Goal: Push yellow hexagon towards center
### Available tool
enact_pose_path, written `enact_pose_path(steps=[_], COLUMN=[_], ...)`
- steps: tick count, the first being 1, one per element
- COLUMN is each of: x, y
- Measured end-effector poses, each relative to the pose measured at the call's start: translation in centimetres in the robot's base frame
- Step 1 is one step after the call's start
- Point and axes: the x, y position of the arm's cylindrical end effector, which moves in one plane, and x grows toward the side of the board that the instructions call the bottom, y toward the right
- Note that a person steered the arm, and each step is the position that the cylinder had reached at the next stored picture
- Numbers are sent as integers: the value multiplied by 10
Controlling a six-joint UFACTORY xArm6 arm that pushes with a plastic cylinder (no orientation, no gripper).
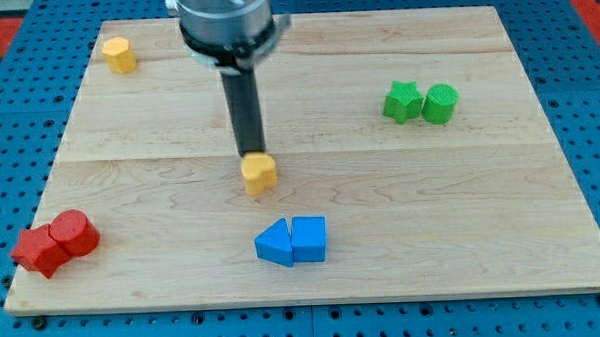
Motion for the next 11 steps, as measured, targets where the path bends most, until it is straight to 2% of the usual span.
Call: enact_pose_path(steps=[1, 2, 3, 4, 5, 6, 8, 9, 10, 11], x=[38, 50, 8, -35, -83, -110, -193, -179, -187, -209], y=[2, 1, -50, -166, -251, -257, -241, -189, -164, -167])
